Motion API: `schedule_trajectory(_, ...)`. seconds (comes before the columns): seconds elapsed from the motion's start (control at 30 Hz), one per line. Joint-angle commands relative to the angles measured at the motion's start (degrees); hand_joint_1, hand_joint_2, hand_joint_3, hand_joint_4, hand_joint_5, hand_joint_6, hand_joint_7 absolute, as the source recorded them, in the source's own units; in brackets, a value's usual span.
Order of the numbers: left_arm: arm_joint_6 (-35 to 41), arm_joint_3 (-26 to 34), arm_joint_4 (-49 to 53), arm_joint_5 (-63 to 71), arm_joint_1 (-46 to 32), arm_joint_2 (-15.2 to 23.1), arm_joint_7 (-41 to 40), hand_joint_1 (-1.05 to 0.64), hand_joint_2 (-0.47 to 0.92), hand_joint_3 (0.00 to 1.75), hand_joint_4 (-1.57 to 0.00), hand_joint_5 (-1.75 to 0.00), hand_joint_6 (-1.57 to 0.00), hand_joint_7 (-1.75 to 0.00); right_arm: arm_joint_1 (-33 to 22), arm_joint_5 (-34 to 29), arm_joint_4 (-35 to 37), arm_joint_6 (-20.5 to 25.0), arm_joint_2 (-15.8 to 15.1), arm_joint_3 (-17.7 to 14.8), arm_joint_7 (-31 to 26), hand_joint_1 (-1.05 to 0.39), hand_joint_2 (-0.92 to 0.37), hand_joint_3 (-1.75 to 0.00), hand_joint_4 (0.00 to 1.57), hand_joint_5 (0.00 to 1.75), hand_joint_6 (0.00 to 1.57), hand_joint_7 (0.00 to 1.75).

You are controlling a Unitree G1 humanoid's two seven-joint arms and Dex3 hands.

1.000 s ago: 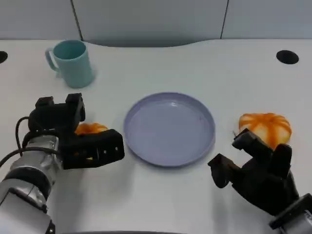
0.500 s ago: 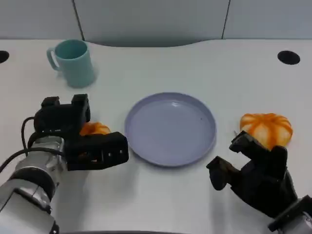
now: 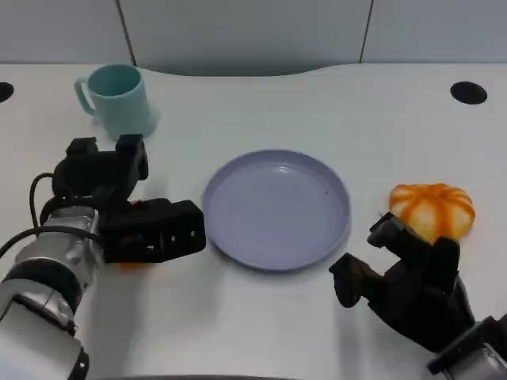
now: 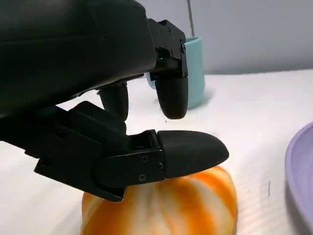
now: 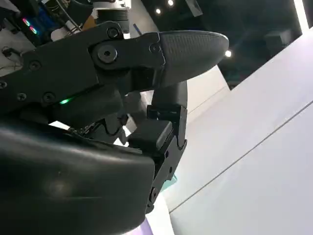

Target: Grasp the bread from the table and place it into the plate.

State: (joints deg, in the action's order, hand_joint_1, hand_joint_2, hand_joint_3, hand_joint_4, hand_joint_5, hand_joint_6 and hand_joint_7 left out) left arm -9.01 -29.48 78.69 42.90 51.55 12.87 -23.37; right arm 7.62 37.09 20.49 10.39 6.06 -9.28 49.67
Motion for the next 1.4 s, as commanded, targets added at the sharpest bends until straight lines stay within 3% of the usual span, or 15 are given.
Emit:
schedule_trajectory(0.03, -0.67, 0.05, -0.28, -0.15, 1.1, 0.84, -1.33, -1.05, 0.92, 0.77, 0.0, -1.75, 0.0, -1.75, -0.48, 0.34, -1.41, 0.57, -0.42, 0.08, -0.38, -0.77, -0.92, -0.37, 0.89, 1.42, 0.8, 0.97)
schedule_trajectory(0.57, -3.77, 0.59, -0.52, -0.51, -0.29, 0.16, -7.57, -1.05, 0.92, 0.6, 0.0, -1.75, 0.0, -1.75, 0.15, -0.02, -0.24, -0.21, -0.91, 0.01, 0.61, -0.77, -0.92, -0.39, 0.88, 1.44, 0.78, 1.0)
schedule_trajectory(0.6, -4.89, 0.96, -0.52, -0.82, -0.48, 0.23, -8.92, -1.05, 0.92, 0.52, -0.22, -1.75, -0.07, -1.75, 0.4, 0.0, 0.26, -0.41, -0.91, -0.11, 0.91, -0.77, -0.92, -0.38, 0.88, 1.42, 0.79, 0.99)
schedule_trajectory(0.67, -5.99, 1.41, -0.39, -1.06, -0.62, 0.24, -11.11, -1.05, 0.92, 0.47, -0.35, -1.75, -0.1, -1.75, 0.52, 0.07, 0.62, -0.56, -0.72, -0.3, 0.98, -0.77, -0.92, -0.37, 0.89, 1.41, 0.79, 0.98)
schedule_trajectory(0.7, -6.48, 1.6, -0.36, -1.11, -0.72, 0.21, -12.49, -1.05, 0.92, 0.52, -1.01, -1.75, -0.79, -1.75, 0.4, 0.09, 0.54, -0.57, -0.59, -0.34, 0.85, -0.77, -0.92, -0.37, 0.89, 1.4, 0.79, 0.98)
schedule_trajectory(0.73, -7.07, 1.98, -0.35, -1.32, -0.83, 0.14, -13.85, -1.05, 0.92, 0.53, -1.28, -1.75, -1.11, -1.75, 0.37, 0.08, 0.5, -0.51, -0.6, -0.33, 0.85, -0.77, -0.92, -0.37, 0.89, 1.4, 0.79, 0.97)
schedule_trajectory(0.8, -7.73, 2.43, -0.27, -1.51, -0.92, 0.05, -15.11, -1.05, 0.92, 0.63, -1.51, -1.75, -1.47, -1.75, 0.38, 0.02, 0.5, -0.46, -0.66, -0.31, 0.92, -0.77, -0.92, -0.37, 0.89, 1.4, 0.79, 0.97)
schedule_trajectory(1.03, -8.54, 2.41, -0.21, -1.59, -0.79, 0.14, -16.63, -1.05, 0.86, 0.9, -1.57, -1.75, -1.57, -1.75, 0.45, -0.43, -0.29, 0.13, -1.05, -0.05, 0.01, -0.77, -0.92, -0.39, 0.89, 1.42, 0.8, 0.99)
schedule_trajectory(1.1, -8.22, 2.17, -0.17, -1.34, -0.79, 0.16, -17.27, -1.05, 0.89, 0.92, -1.57, -1.75, -1.57, -1.75, 0.24, -0.42, -0.75, 0.61, -1.07, 0.05, -0.5, -0.78, -0.92, -0.37, 0.9, 1.41, 0.81, 0.99)
schedule_trajectory(1.17, -8.07, 2.04, -0.13, -1.25, -0.8, 0.19, -17.51, -1.05, 0.91, 0.84, -1.51, -1.75, -1.36, -1.75, 0.17, -0.57, -0.87, 0.4, -1.19, 0.19, -0.33, -0.77, -0.92, -0.38, 0.9, 1.42, 0.81, 1.0)
schedule_trajectory(1.2, -7.29, 1.58, -0.07, -0.78, -0.77, 0.2, -17.93, -1.05, 0.92, 0.81, -1.33, -1.75, -1.09, -1.75, 0.23, -0.67, -0.55, -0.29, -1.09, 0.15, 0.02, -0.77, -0.92, -0.38, 0.89, 1.42, 0.8, 1.01)
schedule_trajectory(1.23, -5.89, 0.93, 0.06, -0.14, -0.69, 0.14, -17.81, -1.05, 0.92, 0.82, -0.8, -1.73, -0.65, -1.69, 0.46, -0.75, -0.09, -0.8, -1.02, 0.06, 0.17, -0.77, -0.92, -0.38, 0.89, 1.42, 0.8, 1.02)
schedule_trajectory(1.3, -3.79, 0.44, 0.22, 0.35, -0.6, -0.11, -16.72, -1.05, 0.92, 0.86, -0.21, -1.28, -0.17, -1.03, 0.36, -0.66, -0.17, -0.71, -0.93, 0.02, -0.16, -0.78, -0.92, -0.38, 0.9, 1.43, 0.8, 1.02)
schedule_trajectory(1.33, -3.19, 0.54, 0.25, 0.26, -0.58, -0.27, -15.95, -1.05, 0.92, 0.91, -0.09, -0.52, -0.07, -0.42, 0.14, -0.55, -0.55, -0.28, -0.93, 0.07, -0.49, -0.77, -0.92, -0.38, 0.89, 1.43, 0.8, 1.02)
schedule_trajectory(1.4, -2.5, 0.5, 0.22, 0.17, -0.58, -0.45, -15.41, -1.05, 0.92, 0.94, -0.02, -0.11, -0.01, -0.09, 0.02, -0.28, -0.64, 0.0, -0.94, 0.1, -0.21, -0.77, -0.92, -0.38, 0.88, 1.44, 0.79, 1.01)
